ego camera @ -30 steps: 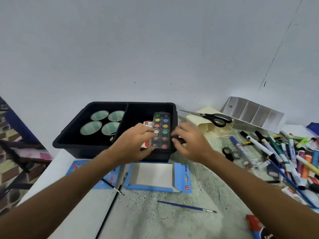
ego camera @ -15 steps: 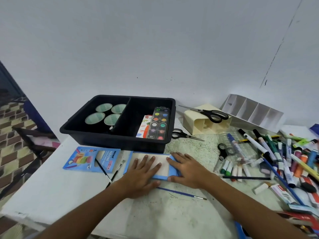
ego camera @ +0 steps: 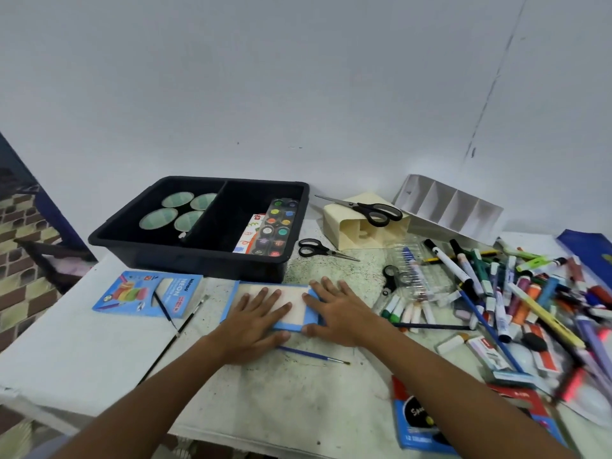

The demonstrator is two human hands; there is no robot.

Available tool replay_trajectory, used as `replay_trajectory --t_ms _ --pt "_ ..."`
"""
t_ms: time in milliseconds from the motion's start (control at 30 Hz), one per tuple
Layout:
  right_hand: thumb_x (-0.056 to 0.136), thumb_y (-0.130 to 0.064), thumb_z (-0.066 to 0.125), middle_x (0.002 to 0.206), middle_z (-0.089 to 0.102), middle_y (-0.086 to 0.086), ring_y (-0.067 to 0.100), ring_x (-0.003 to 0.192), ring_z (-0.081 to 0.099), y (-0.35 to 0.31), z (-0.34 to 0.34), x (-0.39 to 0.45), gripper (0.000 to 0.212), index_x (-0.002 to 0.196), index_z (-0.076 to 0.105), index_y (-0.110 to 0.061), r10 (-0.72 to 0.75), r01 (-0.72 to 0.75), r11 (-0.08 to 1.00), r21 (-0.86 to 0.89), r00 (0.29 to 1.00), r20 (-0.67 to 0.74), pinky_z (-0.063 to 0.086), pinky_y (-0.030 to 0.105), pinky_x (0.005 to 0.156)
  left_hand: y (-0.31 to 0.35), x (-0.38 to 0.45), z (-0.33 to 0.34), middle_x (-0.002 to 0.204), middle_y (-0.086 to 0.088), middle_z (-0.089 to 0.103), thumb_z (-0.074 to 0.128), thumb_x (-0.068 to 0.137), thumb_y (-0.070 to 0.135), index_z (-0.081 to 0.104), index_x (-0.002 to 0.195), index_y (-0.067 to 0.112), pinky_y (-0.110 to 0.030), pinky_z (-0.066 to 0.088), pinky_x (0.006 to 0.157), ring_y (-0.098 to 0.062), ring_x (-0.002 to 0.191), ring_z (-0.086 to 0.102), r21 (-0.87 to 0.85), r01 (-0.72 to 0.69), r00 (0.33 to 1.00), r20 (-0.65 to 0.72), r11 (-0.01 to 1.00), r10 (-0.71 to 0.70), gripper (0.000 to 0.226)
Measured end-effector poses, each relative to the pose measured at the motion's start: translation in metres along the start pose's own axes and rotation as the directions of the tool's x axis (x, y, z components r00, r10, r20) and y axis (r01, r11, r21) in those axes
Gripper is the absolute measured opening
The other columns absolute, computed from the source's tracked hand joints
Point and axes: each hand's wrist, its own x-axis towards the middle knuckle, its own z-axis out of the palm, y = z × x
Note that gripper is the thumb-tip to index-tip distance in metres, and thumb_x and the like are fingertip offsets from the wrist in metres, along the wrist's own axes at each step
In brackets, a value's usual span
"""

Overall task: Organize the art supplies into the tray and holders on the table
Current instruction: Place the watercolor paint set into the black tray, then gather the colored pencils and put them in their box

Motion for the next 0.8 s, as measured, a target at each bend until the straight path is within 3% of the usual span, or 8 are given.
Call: replay_trajectory --t_ms 133,233,333,433,533,633,733,800 --pt "0.096 -0.065 0.029 0.163 -0.002 0.011 0.027 0.150 -0.003 -0.001 -0.006 -0.007 0.081 0.156 0.007 -0.017 -0.018 0.017 0.999 -0.027 0.999 -0.032 -0.001 0.048 0.121 0.006 0.005 -0.016 0.164 0.005 -0.004 0.010 0.086 0.072 0.010 0.155 0.035 -0.038 -0.002 0.120 -0.015 0.150 -0.008 -0.031 0.056 0.997 0.056 0.998 -0.054 0.078" --pt "0.098 -0.058 0.035 0.163 0.008 0.011 0.026 0.150 0.005 0.006 -0.007 -0.022 0.073 0.155 0.017 -0.016 -0.008 0.017 0.997 0.069 0.991 -0.130 0.005 0.043 0.120 0.019 0.012 -0.029 0.161 0.001 0.022 0.021 0.092 0.071 0.034 0.150 0.030 -0.033 0.017 0.117 -0.016 0.147 0.019 -0.036 0.041 0.998 -0.054 0.998 -0.043 0.072" --pt "0.098 -0.040 0.049 0.153 0.034 0.015 0.029 0.140 0.033 0.018 -0.011 -0.047 0.056 0.145 0.040 -0.012 0.023 0.020 0.989 0.150 0.959 -0.282 0.027 0.041 0.114 0.043 0.023 -0.041 0.145 -0.001 0.049 0.032 0.090 0.070 0.053 0.137 0.021 -0.028 0.036 0.104 -0.017 0.132 0.045 -0.053 -0.104 0.968 -0.235 0.993 0.089 0.071" --pt "0.092 -0.022 0.057 0.129 0.059 0.011 0.027 0.112 0.057 0.040 -0.018 -0.080 0.038 0.127 0.061 -0.009 0.134 -0.027 0.966 0.255 0.902 -0.411 0.049 0.041 0.092 0.069 0.046 -0.050 0.123 -0.004 0.063 0.056 0.093 0.046 0.064 0.125 0.014 -0.029 0.043 0.093 -0.020 0.113 0.057 -0.023 -0.309 0.890 -0.358 0.951 0.281 0.046" --pt "0.091 -0.013 0.056 0.117 0.065 0.006 0.023 0.105 0.061 0.069 -0.022 -0.117 0.029 0.118 0.067 -0.011 0.314 -0.159 0.925 0.344 0.830 -0.461 0.051 0.037 0.086 0.108 0.073 -0.058 0.101 -0.004 0.068 0.065 0.089 0.035 0.070 0.112 0.012 -0.033 0.048 0.080 -0.023 0.095 0.060 -0.028 -0.458 0.822 -0.392 0.888 0.412 0.032" --pt "0.091 -0.009 0.057 0.110 0.069 0.007 0.025 0.099 0.064 0.097 -0.023 -0.154 0.025 0.112 0.071 -0.009 0.522 -0.315 0.835 0.451 0.712 -0.469 0.052 0.037 0.083 0.151 0.097 -0.060 0.090 -0.009 0.065 0.068 0.086 0.029 0.072 0.103 0.010 -0.037 0.049 0.074 -0.027 0.087 0.059 -0.031 -0.567 0.763 -0.396 0.823 0.510 0.026" --pt "0.091 -0.010 0.059 0.102 0.069 0.008 0.026 0.088 0.064 0.117 -0.019 -0.186 0.020 0.106 0.072 -0.010 0.698 -0.479 0.711 0.514 0.569 -0.435 0.052 0.036 0.073 0.189 0.118 -0.055 0.105 -0.004 0.061 0.058 0.090 0.040 0.067 0.115 0.017 -0.031 0.044 0.079 -0.022 0.101 0.055 0.001 -0.545 0.799 -0.305 0.839 0.519 0.035" --pt "0.091 -0.016 0.060 0.099 0.066 0.005 0.025 0.086 0.062 0.124 -0.015 -0.195 0.016 0.101 0.072 -0.014 0.777 -0.577 0.625 0.525 0.521 -0.353 0.051 0.035 0.071 0.206 0.126 -0.052 0.114 -0.003 0.058 0.056 0.091 0.041 0.067 0.115 0.019 -0.031 0.045 0.082 -0.022 0.107 0.055 0.032 -0.500 0.831 -0.262 0.865 0.490 0.035"
